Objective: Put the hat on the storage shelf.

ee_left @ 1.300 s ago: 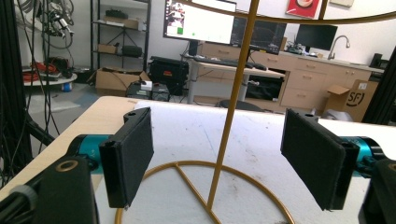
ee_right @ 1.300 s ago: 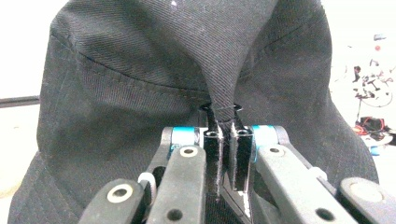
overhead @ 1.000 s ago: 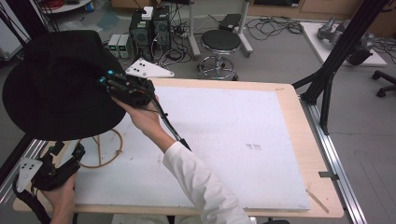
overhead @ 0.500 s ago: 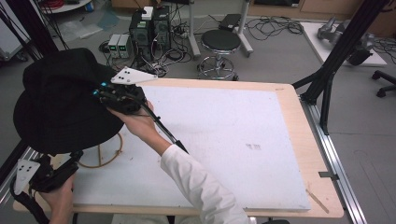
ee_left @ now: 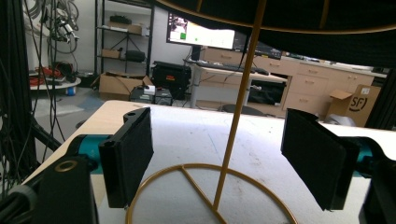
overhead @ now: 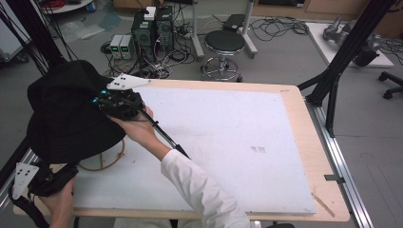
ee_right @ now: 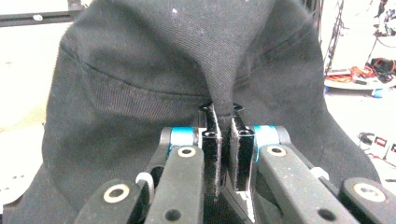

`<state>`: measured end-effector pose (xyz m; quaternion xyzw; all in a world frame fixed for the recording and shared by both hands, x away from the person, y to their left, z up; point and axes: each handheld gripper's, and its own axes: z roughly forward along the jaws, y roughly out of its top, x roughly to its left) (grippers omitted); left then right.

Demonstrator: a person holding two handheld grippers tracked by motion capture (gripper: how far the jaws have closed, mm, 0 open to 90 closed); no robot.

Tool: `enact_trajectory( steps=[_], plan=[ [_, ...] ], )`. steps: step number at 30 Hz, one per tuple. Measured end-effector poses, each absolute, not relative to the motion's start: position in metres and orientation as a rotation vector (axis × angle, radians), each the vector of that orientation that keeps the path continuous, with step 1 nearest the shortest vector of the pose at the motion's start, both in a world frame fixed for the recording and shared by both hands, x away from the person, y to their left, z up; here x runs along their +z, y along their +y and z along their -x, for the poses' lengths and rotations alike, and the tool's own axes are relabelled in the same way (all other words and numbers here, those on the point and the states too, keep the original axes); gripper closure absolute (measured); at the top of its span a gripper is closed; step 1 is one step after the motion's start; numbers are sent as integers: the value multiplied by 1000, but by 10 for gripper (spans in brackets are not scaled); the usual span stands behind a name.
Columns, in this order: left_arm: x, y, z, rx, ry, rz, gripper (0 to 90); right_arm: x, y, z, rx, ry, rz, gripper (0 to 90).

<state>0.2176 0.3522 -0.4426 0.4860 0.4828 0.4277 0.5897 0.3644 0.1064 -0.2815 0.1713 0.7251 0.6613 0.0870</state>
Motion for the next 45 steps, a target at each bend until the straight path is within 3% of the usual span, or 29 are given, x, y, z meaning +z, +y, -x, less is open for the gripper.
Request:
enact_trajectory(
  steps=[16, 25, 28, 30, 36, 37, 45],
  plan=[
    [-443, 352, -218, 996, 1132, -1125, 254, -290, 103, -366, 2004, 2165, -521, 841],
    [-443, 353, -217, 995, 1131, -1125, 254, -282, 91, -367, 2073, 2093, -519, 720],
    [-443, 352, -217, 996, 1130, -1125, 254, -277, 83, -368, 2083, 2061, -535, 651],
    [-443, 352, -217, 997, 1129, -1125, 254, -274, 74, -370, 2089, 2020, -577, 502],
    [-443, 352, -217, 997, 1128, -1131, 253, -273, 58, -377, 2062, 1995, -665, 332],
    [-443, 352, -217, 997, 1128, -1130, 253, -274, 52, -378, 2030, 2005, -716, 260],
    [-443, 351, -217, 997, 1126, -1129, 253, -275, 34, -375, 1909, 1967, -713, 176]
  ],
)
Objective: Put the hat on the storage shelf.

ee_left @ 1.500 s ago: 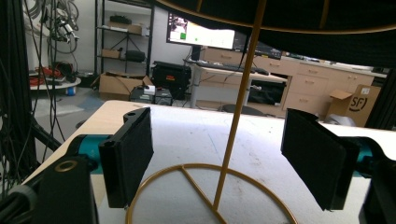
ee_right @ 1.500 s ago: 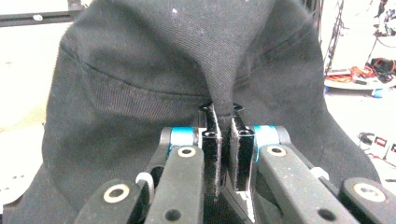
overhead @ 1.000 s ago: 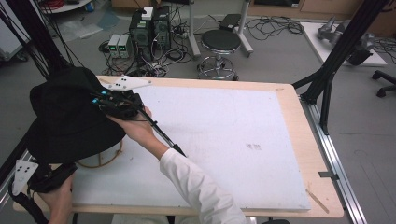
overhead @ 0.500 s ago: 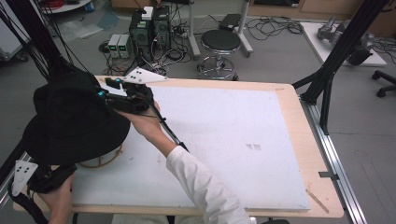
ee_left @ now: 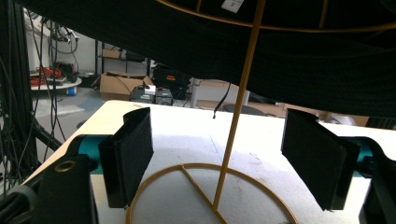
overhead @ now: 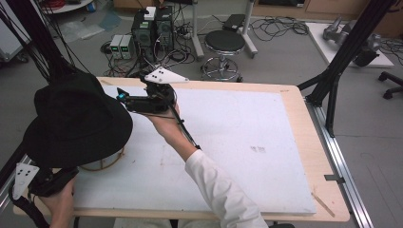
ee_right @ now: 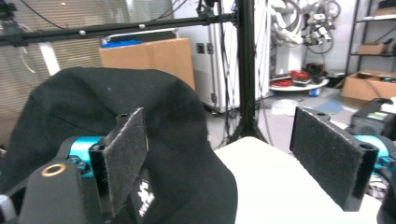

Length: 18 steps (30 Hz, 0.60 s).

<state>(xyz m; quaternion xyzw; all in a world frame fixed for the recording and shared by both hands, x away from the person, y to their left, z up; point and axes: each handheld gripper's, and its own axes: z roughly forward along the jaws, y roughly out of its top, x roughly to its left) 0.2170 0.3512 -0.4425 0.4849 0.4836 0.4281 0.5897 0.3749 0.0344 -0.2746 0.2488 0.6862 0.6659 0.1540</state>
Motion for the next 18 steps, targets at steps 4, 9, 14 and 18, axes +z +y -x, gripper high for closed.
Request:
enact_trajectory(
  steps=[4, 9, 14, 18],
  plan=[
    [-443, 351, -217, 993, 1126, -1129, 253, -275, 22, -371, 1885, 1918, -727, 173],
    [-442, 350, -217, 993, 1122, -1131, 253, -275, 1, -367, 1842, 1893, -754, 159],
    [-442, 349, -217, 993, 1121, -1134, 253, -277, -20, -364, 1824, 1866, -786, 159],
    [-443, 350, -218, 994, 1124, -1133, 253, -282, -38, -360, 1786, 1859, -805, 158]
  ],
)
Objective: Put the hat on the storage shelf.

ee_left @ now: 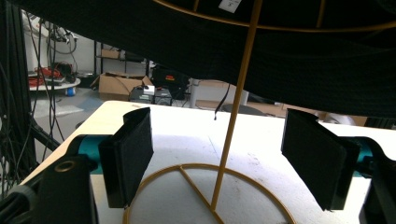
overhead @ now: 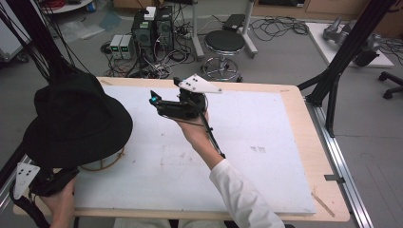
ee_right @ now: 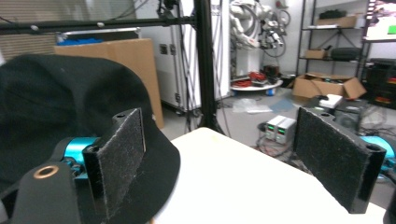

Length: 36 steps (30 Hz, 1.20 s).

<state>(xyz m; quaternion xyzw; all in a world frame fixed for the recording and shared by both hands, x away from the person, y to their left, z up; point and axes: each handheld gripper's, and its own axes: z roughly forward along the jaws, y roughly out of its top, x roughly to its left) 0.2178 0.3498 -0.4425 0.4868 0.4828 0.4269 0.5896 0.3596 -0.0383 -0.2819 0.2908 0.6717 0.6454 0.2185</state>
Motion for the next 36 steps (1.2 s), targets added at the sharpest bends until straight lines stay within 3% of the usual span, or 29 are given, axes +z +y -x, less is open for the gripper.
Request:
enact_trajectory(
  steps=[15, 36],
  plan=[
    [-442, 351, -217, 998, 1131, -1130, 253, -293, -127, -336, 1679, 1724, -926, 133],
    [-443, 348, -212, 997, 1127, -1134, 252, -317, -183, -310, 1567, 1638, -998, 123]
  ],
)
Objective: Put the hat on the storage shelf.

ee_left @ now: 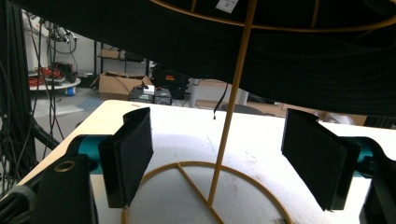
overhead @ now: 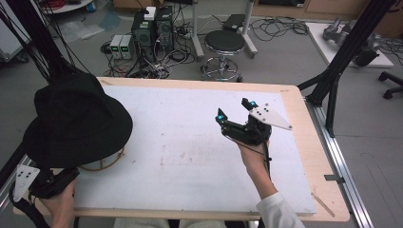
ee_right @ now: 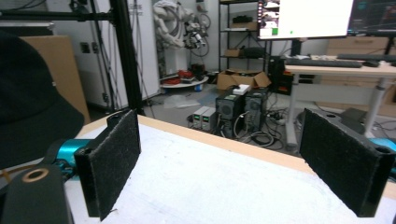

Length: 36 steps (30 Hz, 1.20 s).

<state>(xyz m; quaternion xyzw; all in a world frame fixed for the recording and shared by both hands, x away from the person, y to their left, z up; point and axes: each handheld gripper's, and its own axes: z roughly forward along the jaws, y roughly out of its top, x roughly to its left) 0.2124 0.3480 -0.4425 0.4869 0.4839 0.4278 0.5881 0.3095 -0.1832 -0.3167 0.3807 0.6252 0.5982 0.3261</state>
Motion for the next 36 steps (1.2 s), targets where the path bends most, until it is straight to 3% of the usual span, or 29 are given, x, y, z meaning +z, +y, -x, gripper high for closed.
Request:
enact_trajectory(
  steps=[36],
  plan=[
    [-442, 350, -208, 1006, 1139, -1112, 252, -393, -261, -264, 1254, 1494, -1302, 116]
  ],
)
